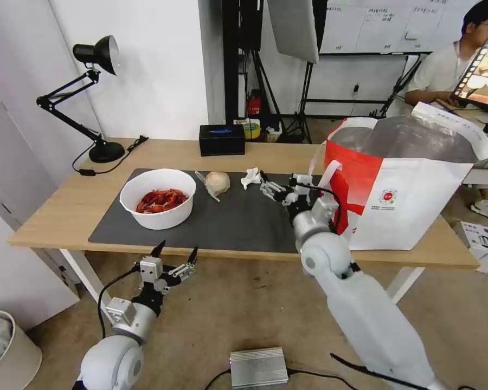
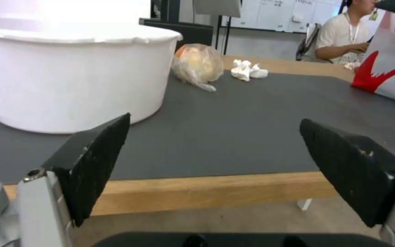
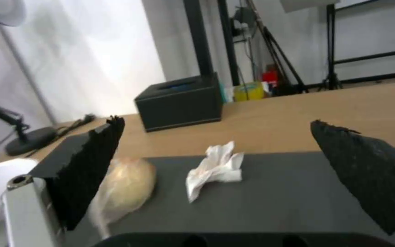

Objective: Pick up the trash from the table and place it into the takeout bag.

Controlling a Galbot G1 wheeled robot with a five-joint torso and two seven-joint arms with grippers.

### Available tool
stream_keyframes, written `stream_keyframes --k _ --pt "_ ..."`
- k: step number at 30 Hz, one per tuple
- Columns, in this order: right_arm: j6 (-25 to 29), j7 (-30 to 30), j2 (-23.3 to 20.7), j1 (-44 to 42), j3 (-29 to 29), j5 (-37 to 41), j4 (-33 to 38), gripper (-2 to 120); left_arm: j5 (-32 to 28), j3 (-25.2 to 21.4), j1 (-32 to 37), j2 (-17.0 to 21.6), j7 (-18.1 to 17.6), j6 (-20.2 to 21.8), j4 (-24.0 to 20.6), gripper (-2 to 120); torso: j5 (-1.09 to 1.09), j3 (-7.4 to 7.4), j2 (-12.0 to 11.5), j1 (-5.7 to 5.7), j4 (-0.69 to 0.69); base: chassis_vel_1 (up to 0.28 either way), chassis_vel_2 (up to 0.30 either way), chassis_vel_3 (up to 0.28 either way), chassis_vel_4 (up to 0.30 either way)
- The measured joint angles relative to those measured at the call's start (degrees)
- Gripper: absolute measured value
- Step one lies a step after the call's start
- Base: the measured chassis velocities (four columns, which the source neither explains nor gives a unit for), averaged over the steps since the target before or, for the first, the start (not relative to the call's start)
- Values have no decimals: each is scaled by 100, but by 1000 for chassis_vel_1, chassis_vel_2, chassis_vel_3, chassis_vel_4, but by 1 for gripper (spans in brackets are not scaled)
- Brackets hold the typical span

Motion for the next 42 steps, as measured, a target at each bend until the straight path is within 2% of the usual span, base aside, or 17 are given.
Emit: stream_keyframes --k 7,11,17,30,36,42 --pt "-405 375 43 710 -230 327 -449 100 -15 -30 -15 64 2 -2 -14 100 0 0 1 0 0 0 0 0 0" --pt "-768 656 202 1394 -504 968 -1044 100 -23 -12 -27 59 4 -5 -45 100 0 0 1 0 0 0 0 0 0" --pt "-983 874 470 1946 -710 1311 -1780 100 -23 11 -16 34 8 -5 -96 100 0 0 1 -1 1 0 0 0 0" --pt "-1475 1029 868 2647 -819 1307 -3127 100 -35 39 -63 -2 13 -5 -64 100 0 0 1 0 0 0 0 0 0" --pt "-1705 805 1176 3190 -908 1047 -3975 100 -36 188 -175 -86 21 -19 25 100 -1 0 1 -1 -1 0 0 0 0" --pt "-1776 684 1495 3397 -896 885 -4518 100 -48 173 -188 -123 24 -21 24 100 -1 -1 0 -1 2 0 0 0 0"
